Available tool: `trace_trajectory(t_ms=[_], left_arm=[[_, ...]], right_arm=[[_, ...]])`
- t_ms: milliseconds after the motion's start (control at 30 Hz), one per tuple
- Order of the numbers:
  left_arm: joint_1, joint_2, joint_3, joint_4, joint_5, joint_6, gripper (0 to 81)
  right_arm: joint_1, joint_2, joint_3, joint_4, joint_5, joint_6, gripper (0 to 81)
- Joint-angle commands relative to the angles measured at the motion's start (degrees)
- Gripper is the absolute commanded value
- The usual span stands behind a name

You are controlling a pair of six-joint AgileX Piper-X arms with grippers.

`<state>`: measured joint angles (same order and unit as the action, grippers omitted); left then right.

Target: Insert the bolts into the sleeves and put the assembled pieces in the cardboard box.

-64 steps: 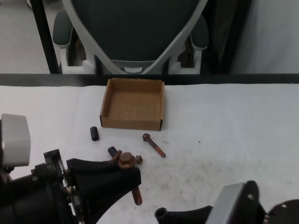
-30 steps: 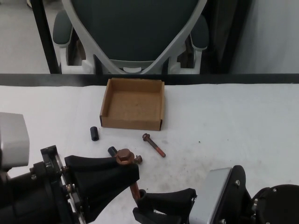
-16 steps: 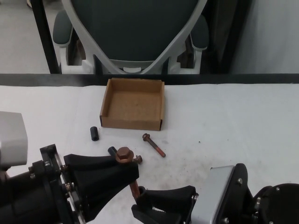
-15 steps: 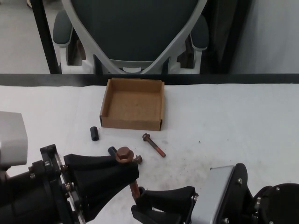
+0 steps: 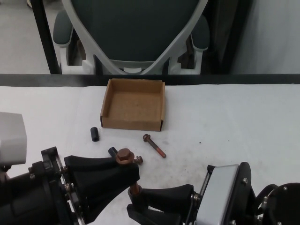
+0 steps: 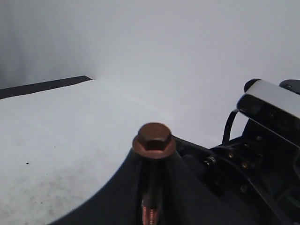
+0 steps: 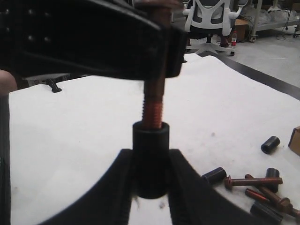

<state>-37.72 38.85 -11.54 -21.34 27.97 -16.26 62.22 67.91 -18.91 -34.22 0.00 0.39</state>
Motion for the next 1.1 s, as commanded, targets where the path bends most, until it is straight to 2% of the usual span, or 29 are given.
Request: trace_trajectory(t_ms=[0,433,1067], left_arm=[[-0.11,-0.23,0.03,-0.58,2.13,-0.45,0.8],[-0.11,-0.23,0.03,0.00,9.25,-4.46,0.8],[-0.11,-0.23,0.03,3.09,9.62,-8.75,0.8]], right_arm=[[0.22,-0.05,-0.62,-1.29,-0.32,-0.79,0.2],[0.22,-0.05,-0.62,-1.29,-0.32,-0.79,0.2],[0.22,-0.05,-0.62,-1.29,-0.87,-0.75,0.2]])
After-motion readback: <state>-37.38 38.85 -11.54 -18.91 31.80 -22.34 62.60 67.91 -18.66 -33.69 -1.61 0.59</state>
